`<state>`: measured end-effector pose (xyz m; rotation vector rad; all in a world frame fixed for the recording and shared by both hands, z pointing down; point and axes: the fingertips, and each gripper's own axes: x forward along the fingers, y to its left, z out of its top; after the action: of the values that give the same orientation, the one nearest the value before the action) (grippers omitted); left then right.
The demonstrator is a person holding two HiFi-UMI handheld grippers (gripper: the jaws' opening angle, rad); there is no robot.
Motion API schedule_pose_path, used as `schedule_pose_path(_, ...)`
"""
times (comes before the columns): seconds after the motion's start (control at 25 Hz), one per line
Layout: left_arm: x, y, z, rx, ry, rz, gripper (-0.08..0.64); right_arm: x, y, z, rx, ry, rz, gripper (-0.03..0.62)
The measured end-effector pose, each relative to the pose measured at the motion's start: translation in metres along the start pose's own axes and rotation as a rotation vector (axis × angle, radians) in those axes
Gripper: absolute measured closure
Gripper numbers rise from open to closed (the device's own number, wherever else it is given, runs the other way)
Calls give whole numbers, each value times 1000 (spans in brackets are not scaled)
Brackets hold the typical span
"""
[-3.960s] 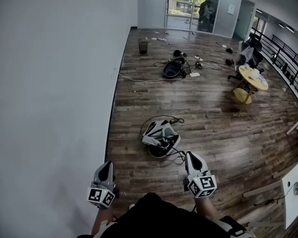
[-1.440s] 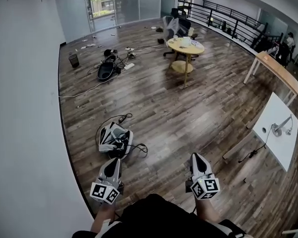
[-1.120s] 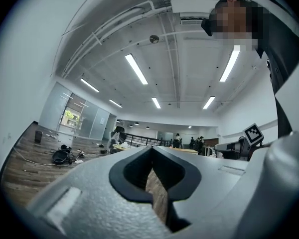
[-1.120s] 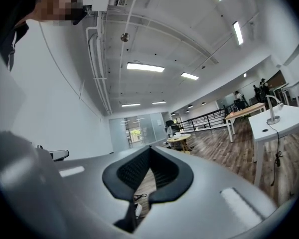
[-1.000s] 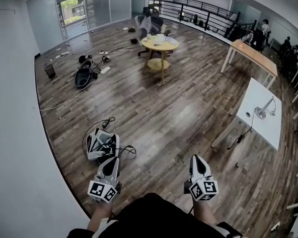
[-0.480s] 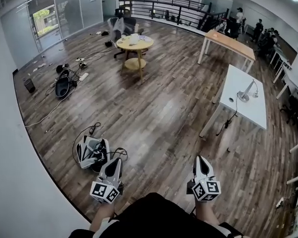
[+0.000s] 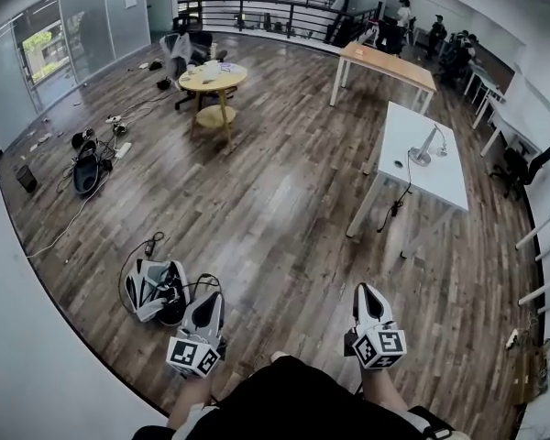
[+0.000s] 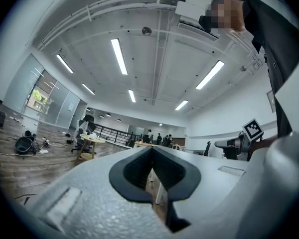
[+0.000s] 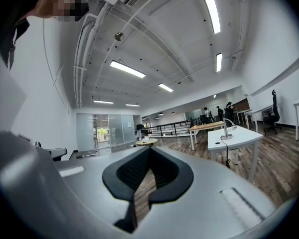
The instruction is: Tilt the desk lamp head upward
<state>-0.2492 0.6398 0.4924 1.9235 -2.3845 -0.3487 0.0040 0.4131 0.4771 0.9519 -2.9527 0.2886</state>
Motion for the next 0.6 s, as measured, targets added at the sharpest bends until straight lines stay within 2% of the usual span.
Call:
schedule_pose_path(0.2,8,-20,-9,-18,28,-86,560,-40,-18,-6,10,9,-103,586)
schedule_pose_path(0.4,18,-37,-21,-14,90,-168,560,-75,-35,-19,74,10,-205,586)
schedule_pose_path(0.6,29,-51,-22,-12,98,-221,560,-84,-56,-23,87,1,-262,586)
